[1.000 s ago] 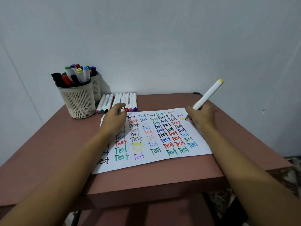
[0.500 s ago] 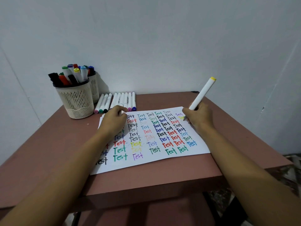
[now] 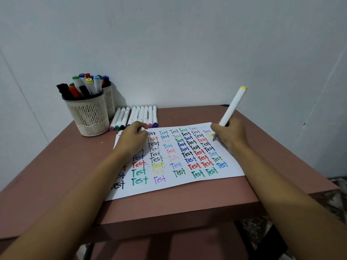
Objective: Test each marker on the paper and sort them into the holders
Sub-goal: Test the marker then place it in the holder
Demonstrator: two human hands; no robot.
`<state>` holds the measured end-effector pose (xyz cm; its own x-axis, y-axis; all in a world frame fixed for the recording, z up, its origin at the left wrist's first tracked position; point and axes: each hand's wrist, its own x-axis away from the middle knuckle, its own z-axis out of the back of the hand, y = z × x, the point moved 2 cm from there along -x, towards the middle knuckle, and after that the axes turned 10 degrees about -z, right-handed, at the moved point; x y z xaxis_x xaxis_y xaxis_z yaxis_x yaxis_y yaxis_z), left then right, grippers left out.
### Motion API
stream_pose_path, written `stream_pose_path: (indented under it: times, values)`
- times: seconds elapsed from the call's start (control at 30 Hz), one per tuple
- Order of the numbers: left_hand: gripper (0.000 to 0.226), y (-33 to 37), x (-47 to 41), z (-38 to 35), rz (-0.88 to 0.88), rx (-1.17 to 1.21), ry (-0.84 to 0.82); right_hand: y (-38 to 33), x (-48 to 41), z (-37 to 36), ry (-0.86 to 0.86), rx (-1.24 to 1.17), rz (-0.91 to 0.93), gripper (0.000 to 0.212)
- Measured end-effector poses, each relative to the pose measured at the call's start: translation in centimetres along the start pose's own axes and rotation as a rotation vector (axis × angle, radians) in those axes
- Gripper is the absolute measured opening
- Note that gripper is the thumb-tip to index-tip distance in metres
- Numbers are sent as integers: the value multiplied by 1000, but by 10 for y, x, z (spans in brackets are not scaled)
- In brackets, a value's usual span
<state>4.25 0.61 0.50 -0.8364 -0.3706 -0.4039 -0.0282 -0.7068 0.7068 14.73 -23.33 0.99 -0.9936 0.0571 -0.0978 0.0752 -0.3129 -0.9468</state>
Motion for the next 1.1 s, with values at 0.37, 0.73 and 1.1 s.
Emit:
stream_pose_path:
  times: [0.37,0.73,1.1]
  values:
    - [27,2,1,0,-7,-10,-5,-2,4,2,70,30,-24,23]
    - [27,1,2,1,-2,-12,-16,-3,6,4,101,24,-25,25]
    - [27,2,2,0,-4,-20,-20,-3,6,5,91,28,-39,25]
